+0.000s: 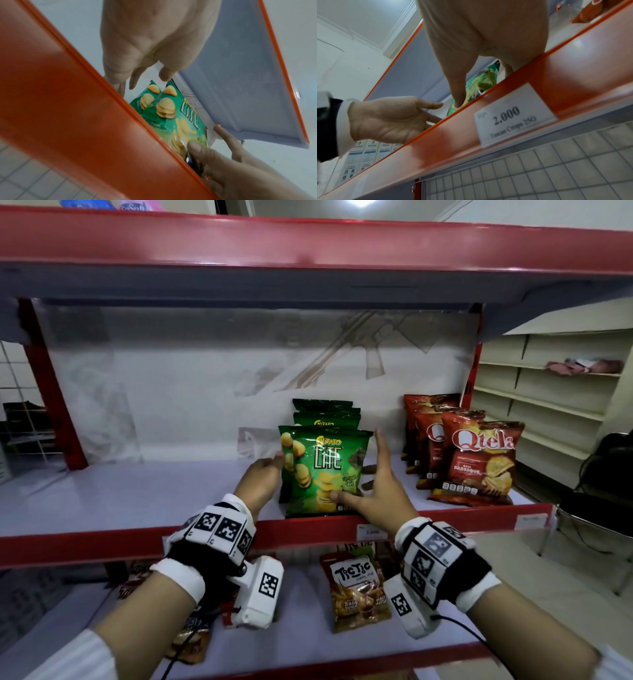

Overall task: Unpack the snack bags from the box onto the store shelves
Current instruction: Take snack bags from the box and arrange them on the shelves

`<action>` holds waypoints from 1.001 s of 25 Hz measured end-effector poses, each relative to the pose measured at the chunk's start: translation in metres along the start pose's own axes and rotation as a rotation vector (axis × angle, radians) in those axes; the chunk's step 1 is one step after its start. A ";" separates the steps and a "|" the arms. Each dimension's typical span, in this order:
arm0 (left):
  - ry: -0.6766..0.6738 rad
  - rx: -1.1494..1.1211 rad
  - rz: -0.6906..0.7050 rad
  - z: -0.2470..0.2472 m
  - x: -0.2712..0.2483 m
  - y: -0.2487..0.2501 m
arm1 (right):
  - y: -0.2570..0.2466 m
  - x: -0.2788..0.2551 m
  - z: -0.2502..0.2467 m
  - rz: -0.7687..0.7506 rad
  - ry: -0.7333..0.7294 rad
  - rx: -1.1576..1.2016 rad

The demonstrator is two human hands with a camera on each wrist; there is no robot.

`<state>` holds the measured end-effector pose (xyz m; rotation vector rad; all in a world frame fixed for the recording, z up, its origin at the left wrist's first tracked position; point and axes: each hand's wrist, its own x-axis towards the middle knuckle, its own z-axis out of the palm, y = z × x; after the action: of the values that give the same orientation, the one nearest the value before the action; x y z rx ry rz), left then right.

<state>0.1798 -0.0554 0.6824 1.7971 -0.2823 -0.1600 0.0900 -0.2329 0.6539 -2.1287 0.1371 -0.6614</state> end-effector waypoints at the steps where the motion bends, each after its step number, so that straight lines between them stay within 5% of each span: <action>1: 0.024 0.035 0.027 -0.002 -0.005 -0.006 | -0.002 -0.005 0.000 -0.002 0.039 -0.023; 6: 0.231 -0.151 0.312 0.001 -0.046 -0.031 | -0.014 -0.043 0.010 -0.090 0.369 0.055; 12: 0.016 -0.280 0.268 0.003 -0.093 -0.088 | -0.004 -0.108 0.048 -0.086 0.329 0.125; 17: -0.147 -0.107 0.004 0.024 -0.116 -0.178 | 0.048 -0.167 0.084 0.052 0.222 0.058; 25: -0.271 0.061 -0.412 0.070 -0.131 -0.318 | 0.176 -0.234 0.124 0.334 -0.152 -0.055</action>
<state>0.0693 -0.0136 0.3514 1.8765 -0.1039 -0.6964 -0.0225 -0.1736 0.3629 -2.1324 0.4198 -0.3020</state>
